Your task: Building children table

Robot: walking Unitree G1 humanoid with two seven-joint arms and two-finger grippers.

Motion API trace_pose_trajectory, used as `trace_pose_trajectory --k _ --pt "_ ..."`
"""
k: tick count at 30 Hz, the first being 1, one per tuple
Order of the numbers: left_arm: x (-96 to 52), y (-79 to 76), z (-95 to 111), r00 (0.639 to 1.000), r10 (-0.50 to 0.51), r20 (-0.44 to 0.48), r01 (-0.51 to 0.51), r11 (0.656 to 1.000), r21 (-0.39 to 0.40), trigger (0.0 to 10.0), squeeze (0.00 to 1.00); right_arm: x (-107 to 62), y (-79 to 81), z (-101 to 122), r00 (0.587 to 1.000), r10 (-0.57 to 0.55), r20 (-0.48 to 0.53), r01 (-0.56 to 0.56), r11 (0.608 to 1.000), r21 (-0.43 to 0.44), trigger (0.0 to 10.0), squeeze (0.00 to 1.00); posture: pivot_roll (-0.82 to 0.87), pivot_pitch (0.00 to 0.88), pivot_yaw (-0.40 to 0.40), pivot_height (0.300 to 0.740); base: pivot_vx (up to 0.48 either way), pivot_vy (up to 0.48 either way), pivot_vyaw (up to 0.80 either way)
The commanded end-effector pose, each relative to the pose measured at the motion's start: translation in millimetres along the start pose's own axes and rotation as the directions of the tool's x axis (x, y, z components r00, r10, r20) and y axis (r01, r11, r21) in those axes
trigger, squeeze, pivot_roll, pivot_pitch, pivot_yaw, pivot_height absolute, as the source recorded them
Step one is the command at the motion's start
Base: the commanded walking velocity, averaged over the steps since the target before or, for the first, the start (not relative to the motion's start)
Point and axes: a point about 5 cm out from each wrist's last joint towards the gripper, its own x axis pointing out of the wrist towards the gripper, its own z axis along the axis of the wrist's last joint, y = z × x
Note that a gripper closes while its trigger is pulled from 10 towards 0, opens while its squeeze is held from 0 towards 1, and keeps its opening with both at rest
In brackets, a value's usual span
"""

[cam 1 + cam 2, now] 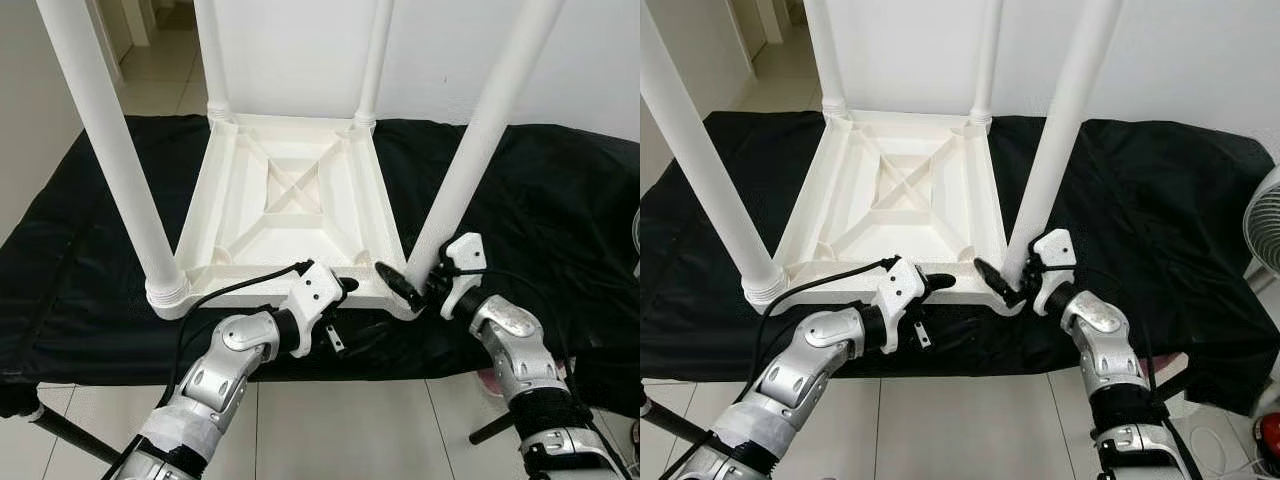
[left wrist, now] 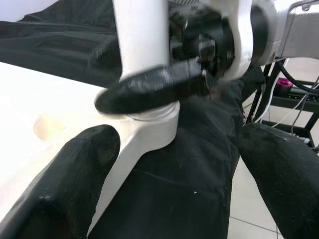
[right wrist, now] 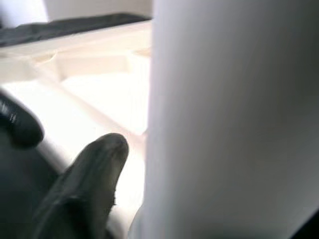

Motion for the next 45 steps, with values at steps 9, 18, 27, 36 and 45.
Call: trace_pose_trajectory --k 9,18,27,36,45 --pt "1.0 -0.1 1 0.997 0.071 -0.006 -0.071 0.997 0.014 10.0 0.0 7.1 2.3 -8 0.994 0.1 -0.05 -0.101 0.995 -0.025 0.0 0.0 -0.04 0.0 -0.039 0.74 0.0 0.0 0.0" --pt "0.6 -0.1 1 0.998 0.067 -0.008 -0.067 0.998 0.013 10.0 0.0 7.7 -3.3 -8 1.0 0.0 -0.027 0.0 1.0 -0.001 10.0 0.0 -0.04 0.0 -0.046 0.74 0.0 0.0 0.0" --pt "1.0 -2.2 0 0.998 0.062 -0.008 -0.063 0.998 -0.011 10.0 0.0 4.2 -3.1 -15 0.973 -0.226 -0.037 0.226 0.974 0.004 10.0 0.0 -0.05 0.0 -0.048 0.74 0.0 0.0 0.0" --pt "-0.3 -0.8 -1 0.998 0.067 -0.011 -0.067 0.998 -0.02 10.0 0.0 2.2 13.0 -14 0.936 -0.351 -0.019 0.351 0.936 0.03 10.0 0.0 -0.05 0.0 -0.065 0.74 0.0 0.0 0.0" --pt "-1.2 -3.1 -3 0.997 0.073 -0.011 -0.073 0.997 -0.021 10.0 0.0 2.2 32.7 -15 0.829 -0.553 -0.087 0.559 0.825 0.078 10.0 0.0 -0.05 0.0 -0.077 0.74 0.0 0.0 0.0"
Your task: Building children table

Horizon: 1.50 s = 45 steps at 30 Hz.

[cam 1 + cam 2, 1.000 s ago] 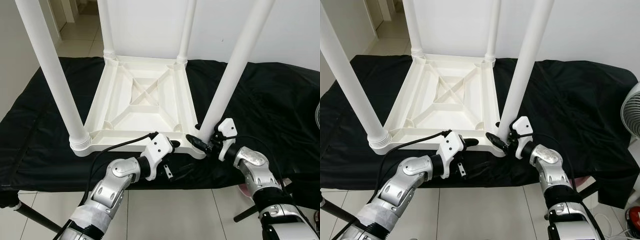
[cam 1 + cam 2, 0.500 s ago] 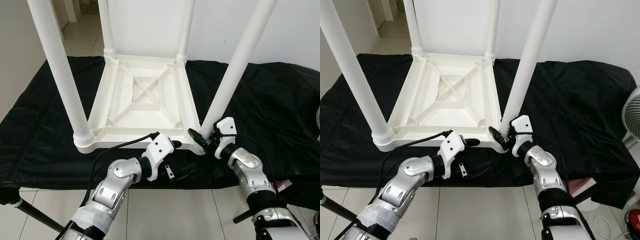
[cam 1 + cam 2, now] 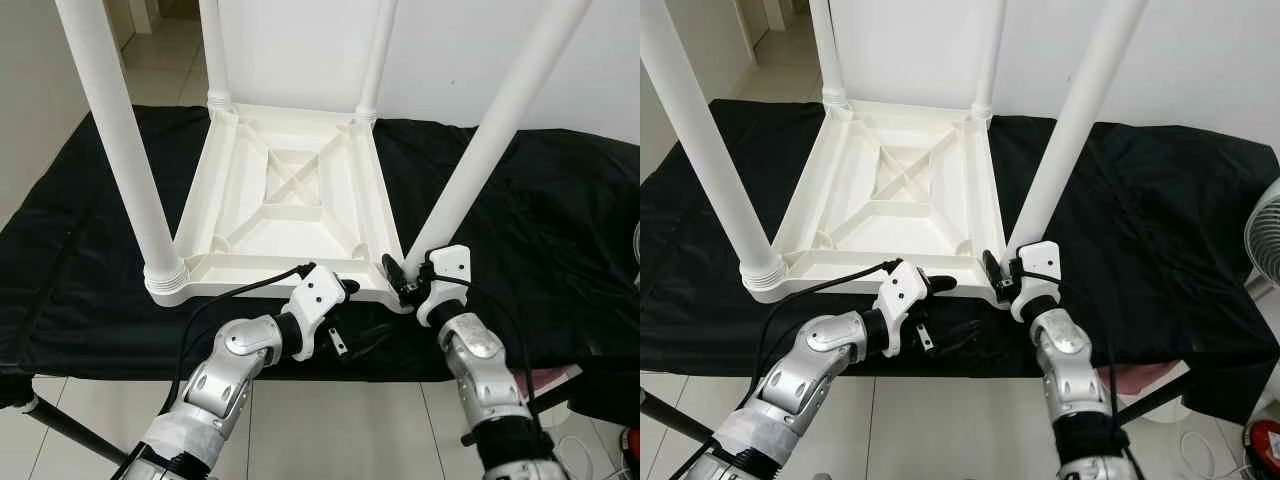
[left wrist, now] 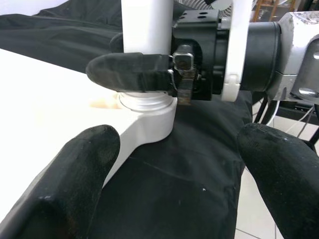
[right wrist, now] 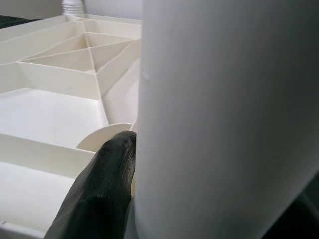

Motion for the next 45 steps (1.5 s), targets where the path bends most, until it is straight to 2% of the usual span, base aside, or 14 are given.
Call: trace_pose_trajectory --k 1,6,11,12,13,18,22,23,25,27,28,32,38,45 --pt "0.6 1.0 -1 0.998 0.061 -0.005 -0.061 0.998 -0.003 10.0 0.0 -9.9 2.6 -16 0.987 -0.117 -0.112 0.117 0.993 -0.004 10.0 0.0 -0.05 0.0 -0.084 0.74 0.0 0.0 0.0" --pt "1.9 0.7 -1 0.998 0.059 -0.005 -0.059 0.998 -0.005 10.0 0.0 -13.3 7.5 -14 0.967 -0.215 -0.134 0.218 0.976 0.003 10.0 0.0 -0.05 0.0 -0.087 0.74 0.0 0.0 0.0" --pt "3.8 2.0 1 0.998 0.061 0.001 -0.061 0.998 -0.005 10.0 0.0 -15.6 19.2 -11 0.969 -0.196 -0.148 0.204 0.978 0.047 10.0 0.0 -0.05 0.0 -0.088 0.74 0.0 0.0 0.0" --pt "4.1 1.9 1 0.998 0.059 0.003 -0.059 0.998 -0.003 10.0 0.0 -15.4 18.1 -10 0.971 -0.189 -0.145 0.2 0.978 0.064 10.0 0.18 -0.06 0.0 -0.086 0.74 0.0 0.0 0.0" --pt "4.1 1.7 1 0.998 0.057 0.004 -0.057 0.998 -0.001 10.0 0.0 -15.2 16.6 -8 0.975 -0.179 -0.135 0.19 0.979 0.074 10.0 0.96 -0.06 0.0 -0.084 0.74 0.0 0.0 0.0" --pt "4.5 1.2 1 0.999 0.052 0.004 -0.052 0.999 0.001 10.0 0.0 -15.1 12.8 -4 0.982 -0.151 -0.112 0.16 0.984 0.075 10.0 1.0 -0.06 0.0 -0.079 0.74 0.0 0.0 0.0" --pt "5.1 1.2 1 0.999 0.048 0.005 -0.048 0.999 0.004 10.0 0.0 -14.4 5.6 0 0.994 -0.075 -0.078 0.08 0.995 0.062 10.0 1.0 -0.06 0.0 -0.079 0.74 0.0 0.0 0.0" --pt "5.1 1.4 1 0.999 0.048 0.005 -0.048 0.999 0.004 10.0 0.0 -14.3 2.7 1 0.997 -0.027 -0.068 0.032 0.998 0.06 10.0 0.0 -0.06 0.0 -0.078 0.74 0.0 0.0 0.0" --pt "5.1 1.5 2 0.999 0.049 0.005 -0.049 0.999 0.004 10.0 0.0 -14.4 1.3 1 0.998 0.001 -0.064 0.003 0.998 0.059 10.0 0.0 -0.06 0.0 -0.078 0.74 0.0 0.0 0.0" --pt "4.5 1.6 2 0.999 0.05 0.004 -0.05 0.999 0.006 10.0 0.0 -14.4 -3.6 1 0.99 0.134 -0.04 -0.132 0.991 0.035 10.0 0.0 -0.05 0.0 -0.072 0.74 0.0 0.0 0.0" --pt "4.5 1.6 2 0.999 0.05 0.004 -0.05 0.999 0.006 10.0 0.0 -14.4 -3.6 1 0.99 0.134 -0.04 -0.132 0.991 0.035 10.0 0.0 -0.05 0.0 -0.072 0.74 0.0 0.0 0.0" --pt "3.0 2.5 2 0.999 0.051 0.002 -0.051 0.999 0.01 10.0 0.0 -11.1 -11.0 2 0.946 0.323 -0.024 -0.323 0.946 -0.016 10.0 0.0 -0.05 0.0 -0.065 0.74 0.0 0.0 0.0" --pt "2.8 2.8 2 0.999 0.051 0.001 -0.051 0.999 0.011 10.0 0.0 -9.4 -12.4 3 0.934 0.356 -0.02 -0.356 0.934 -0.029 10.0 0.0 -0.05 0.0 -0.065 0.74 0.0 0.0 0.0" --pt "3.2 3.6 4 0.999 0.04 0.0 -0.04 0.999 0.019 10.0 0.0 12.2 -19.8 7 0.868 0.495 -0.042 -0.497 0.865 -0.072 10.0 0.0 -0.05 0.0 -0.04 0.74 0.0 0.0 0.0"
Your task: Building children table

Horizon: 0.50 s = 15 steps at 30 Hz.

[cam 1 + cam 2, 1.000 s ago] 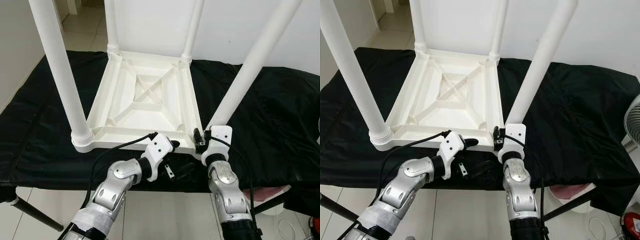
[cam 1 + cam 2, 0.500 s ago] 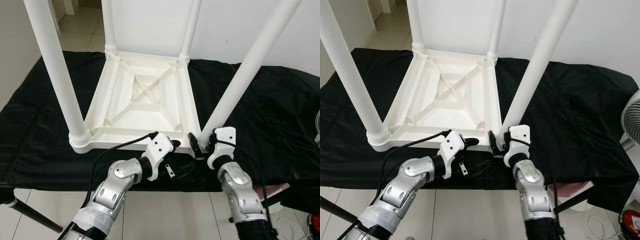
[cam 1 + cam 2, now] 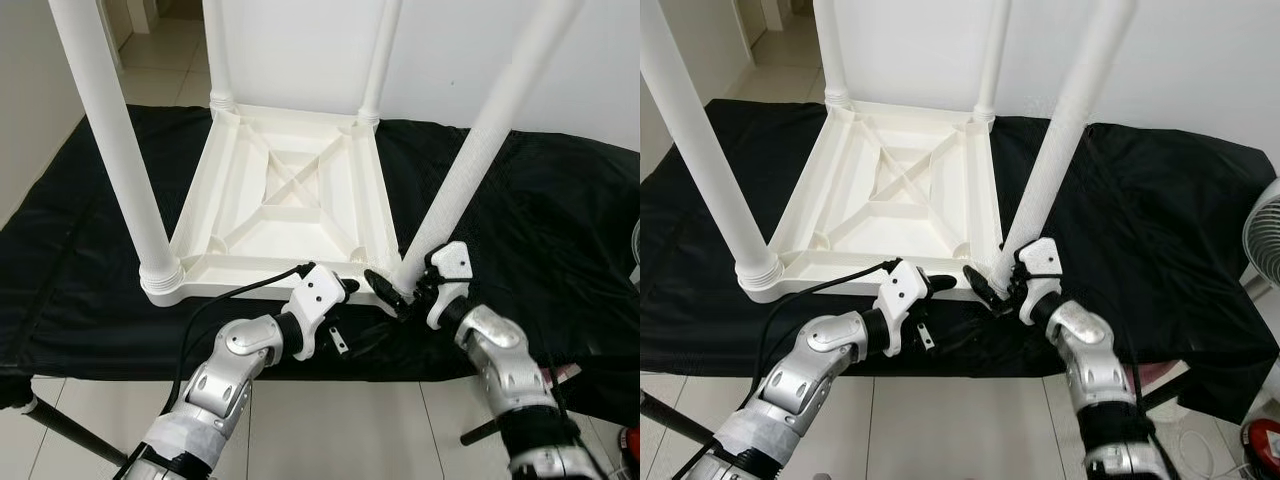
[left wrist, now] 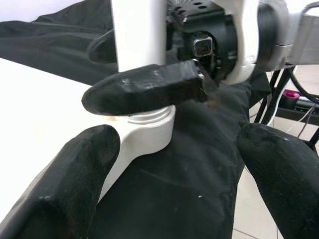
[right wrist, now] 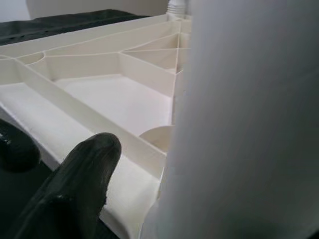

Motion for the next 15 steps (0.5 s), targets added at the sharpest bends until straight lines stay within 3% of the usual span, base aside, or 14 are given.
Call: trace_pose_trajectory --k 1,2,3,14,15 --pt "1.4 2.3 1 0.999 0.038 -0.009 -0.038 0.999 0.013 10.0 0.0 0.4 -0.2 -2 1.0 0.02 -0.016 -0.02 1.0 -0.009 10.0 0.0 -0.05 0.0 -0.04 0.74 0.0 0.0 0.0" --pt "2.2 3.2 2 0.999 0.037 -0.008 -0.037 0.999 0.016 10.0 0.0 3.3 -3.3 -5 0.998 0.042 -0.043 -0.043 0.999 -0.02 1.6 0.0 -0.05 0.0 -0.038 0.74 0.0 0.0 0.0" --pt "2.7 4.0 3 0.999 0.037 -0.006 -0.037 0.999 0.02 10.0 0.0 4.5 -4.8 -9 0.996 0.065 -0.069 -0.067 0.998 -0.022 0.0 0.0 -0.05 0.0 -0.038 0.74 0.0 0.0 0.0" --pt "2.7 4.9 3 0.999 0.036 -0.006 -0.036 0.999 0.024 10.0 0.0 1.5 -1.7 -21 0.987 0.124 -0.104 -0.125 0.992 0.001 0.0 0.0 -0.06 0.0 -0.034 0.74 0.0 0.0 0.0" --pt "3.3 5.3 4 0.999 0.036 -0.005 -0.036 0.999 0.025 10.0 0.0 1.1 -2.3 -21 0.99 0.108 -0.095 -0.108 0.994 0.006 4.1 0.0 -0.06 0.0 -0.033 0.74 0.0 0.0 0.0"
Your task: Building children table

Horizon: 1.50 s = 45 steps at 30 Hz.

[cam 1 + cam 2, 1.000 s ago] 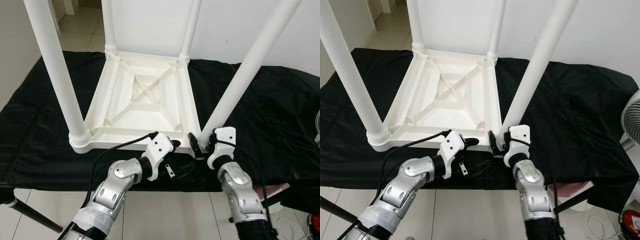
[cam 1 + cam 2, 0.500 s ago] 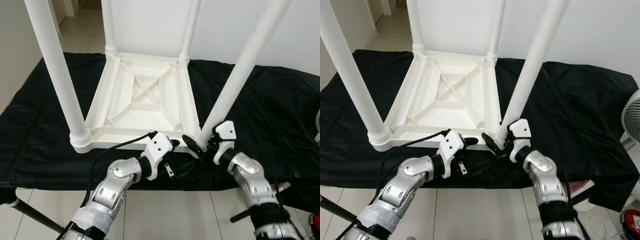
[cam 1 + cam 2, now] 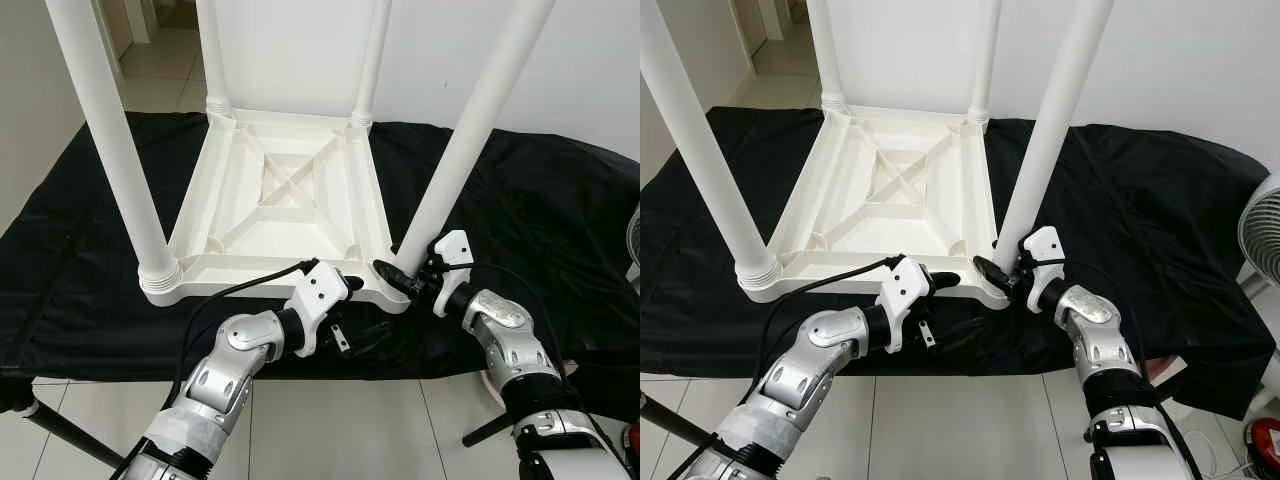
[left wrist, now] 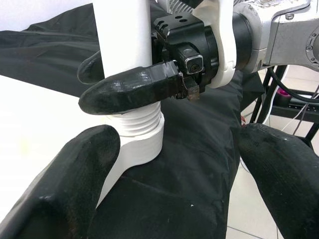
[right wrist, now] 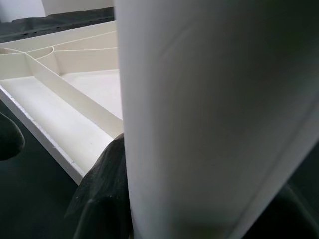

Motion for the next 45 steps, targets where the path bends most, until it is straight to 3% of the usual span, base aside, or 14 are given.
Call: trace_pose_trajectory --k 1,11,19,23,26,29,30,32,35,45 --pt "1.9 3.7 0 0.999 0.039 -0.012 -0.038 0.999 0.011 10.0 0.0 -2.0 6.9 -13 0.998 0.024 -0.055 -0.024 1.0 0.007 10.0 0.0 -0.06 0.0 -0.033 0.74 0.0 0.0 0.0" --pt "1.8 6.1 0 0.999 0.04 -0.01 -0.04 0.999 0.004 10.0 0.0 3.8 9.4 -7 0.997 -0.07 0.025 0.069 0.997 0.041 10.0 0.0 -0.07 0.0 -0.027 0.74 0.0 0.0 0.0" --pt "1.7 5.4 0 0.999 0.043 -0.01 -0.043 0.999 0.004 10.0 0.0 6.0 13.6 -6 0.986 -0.163 0.02 0.163 0.986 0.023 10.0 0.0 -0.06 0.0 -0.033 0.74 0.0 0.0 0.0" --pt "1.0 1.4 -1 0.999 0.043 -0.009 -0.043 0.999 -0.006 10.0 0.0 12.1 28.5 -1 0.952 -0.299 0.062 0.293 0.952 0.089 10.0 0.0 -0.05 0.0 -0.032 0.74 0.0 0.0 0.0" --pt "0.9 0.8 -1 0.999 0.043 -0.009 -0.043 0.999 -0.008 10.0 0.0 13.2 31.9 0 0.948 -0.309 0.069 0.302 0.948 0.103 10.0 0.0 -0.05 0.0 -0.032 0.74 0.0 0.0 0.0" --pt "-0.4 -0.1 -1 0.999 0.039 -0.015 -0.039 0.999 -0.008 10.0 0.0 18.7 47.3 1 0.906 -0.418 0.063 0.405 0.901 0.155 10.0 0.0 -0.05 0.0 -0.03 0.74 0.0 0.0 0.0" --pt "-0.4 -0.1 -1 0.999 0.039 -0.015 -0.039 0.999 -0.008 10.0 0.0 18.7 47.3 1 0.906 -0.418 0.063 0.405 0.901 0.155 10.0 0.0 -0.05 0.0 -0.03 0.74 0.0 0.0 0.0" --pt "-1.1 1.5 -1 0.999 0.043 -0.016 -0.043 0.999 -0.007 10.0 0.0 19.1 50.7 0 0.867 -0.496 0.041 0.482 0.857 0.182 10.0 0.0 -0.04 0.0 -0.032 0.74 0.0 0.0 0.0" --pt "-1.2 2.5 0 0.999 0.047 -0.014 -0.047 0.999 -0.008 10.0 0.0 20.8 54.4 1 0.843 -0.537 0.025 0.522 0.829 0.202 10.0 0.0 -0.04 0.0 -0.034 0.74 0.0 0.0 0.0" --pt "0.8 1.5 1 0.999 0.053 -0.008 -0.053 0.999 -0.007 10.0 0.0 30.1 66.6 16 0.828 -0.555 0.078 0.529 0.82 0.218 10.0 0.0 -0.04 0.0 -0.045 0.74 0.0 0.0 0.0"
